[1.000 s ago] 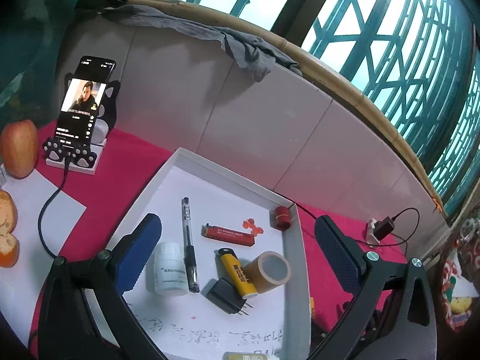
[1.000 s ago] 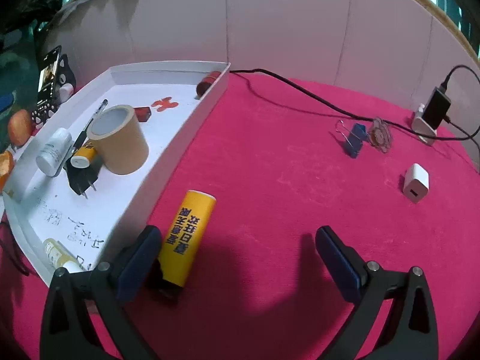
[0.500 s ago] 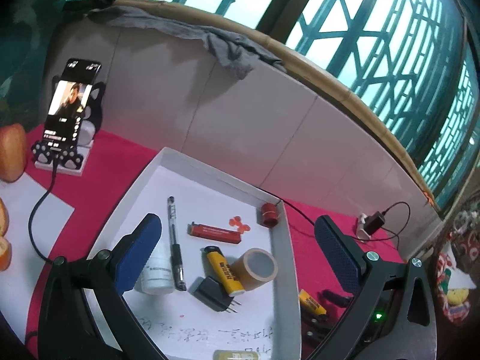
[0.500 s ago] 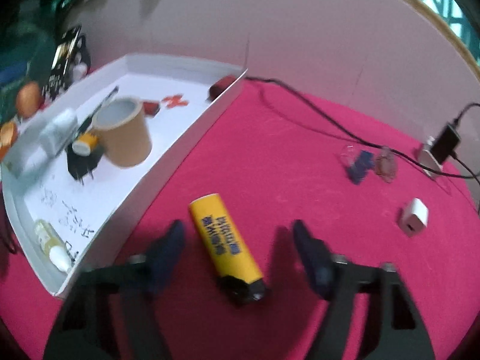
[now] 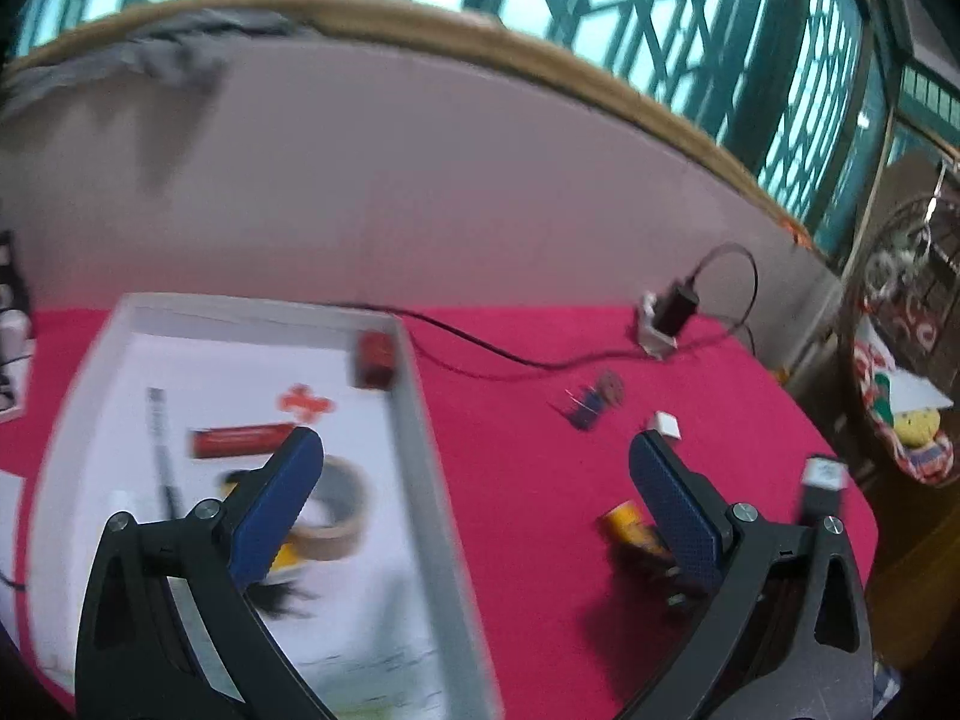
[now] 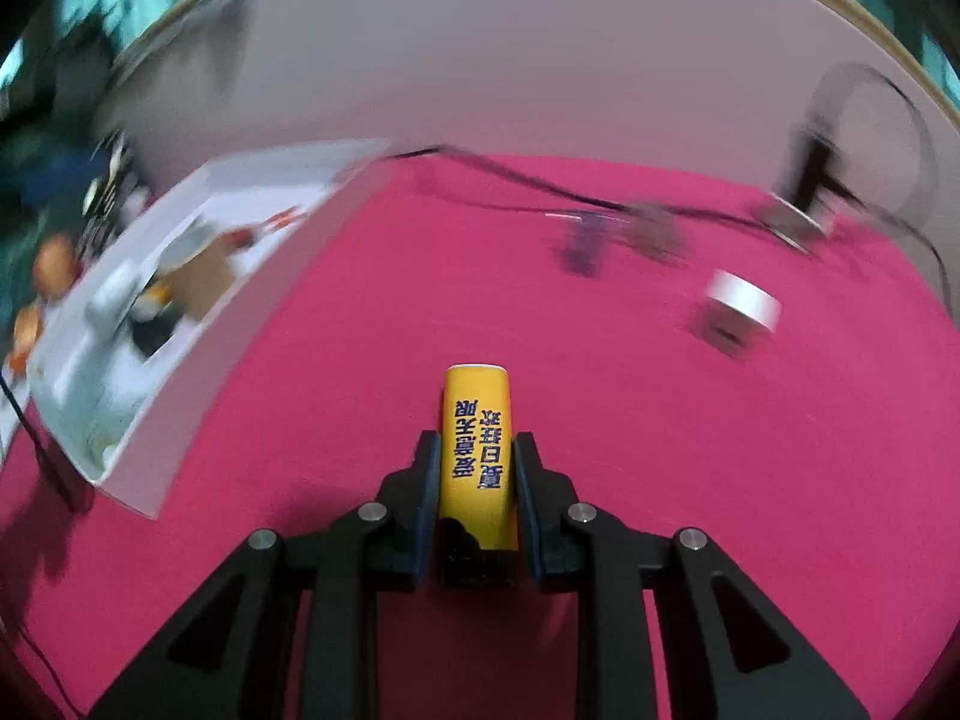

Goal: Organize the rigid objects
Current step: 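Move the right gripper to the yellow lighter and grasp it, then grasp the blue binder clip with the left gripper while the right holds the yellow lighter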

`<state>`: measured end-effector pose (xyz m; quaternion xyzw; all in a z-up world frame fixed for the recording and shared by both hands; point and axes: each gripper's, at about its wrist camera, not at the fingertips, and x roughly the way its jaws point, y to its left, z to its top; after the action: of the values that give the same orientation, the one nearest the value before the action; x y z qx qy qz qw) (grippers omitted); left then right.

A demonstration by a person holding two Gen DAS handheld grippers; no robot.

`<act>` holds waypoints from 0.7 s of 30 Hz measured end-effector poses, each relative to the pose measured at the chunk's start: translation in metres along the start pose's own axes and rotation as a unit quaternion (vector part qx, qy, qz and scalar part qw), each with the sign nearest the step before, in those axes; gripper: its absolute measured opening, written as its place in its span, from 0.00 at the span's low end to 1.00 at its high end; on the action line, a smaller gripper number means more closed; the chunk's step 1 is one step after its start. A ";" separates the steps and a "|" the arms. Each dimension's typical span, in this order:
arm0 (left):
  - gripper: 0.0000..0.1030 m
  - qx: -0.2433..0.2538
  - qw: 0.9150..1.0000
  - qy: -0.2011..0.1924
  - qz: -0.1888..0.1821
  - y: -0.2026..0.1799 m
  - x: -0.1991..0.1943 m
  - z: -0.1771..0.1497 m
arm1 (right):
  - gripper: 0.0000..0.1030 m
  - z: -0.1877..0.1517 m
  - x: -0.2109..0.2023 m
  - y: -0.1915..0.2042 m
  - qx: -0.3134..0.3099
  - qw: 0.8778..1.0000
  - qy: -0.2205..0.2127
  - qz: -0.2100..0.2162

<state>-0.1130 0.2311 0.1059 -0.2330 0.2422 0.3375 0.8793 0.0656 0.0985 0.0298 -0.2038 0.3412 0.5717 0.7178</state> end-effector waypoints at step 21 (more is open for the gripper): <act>0.68 0.076 0.987 0.106 0.091 -0.115 0.197 -0.009 | 0.22 -0.017 -0.060 -0.105 0.164 0.981 -0.098 0.045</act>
<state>0.0951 0.2447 0.0126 -0.1774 0.3790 0.3700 0.8295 0.1554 0.0187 0.0512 -0.0107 0.3669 0.5566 0.7453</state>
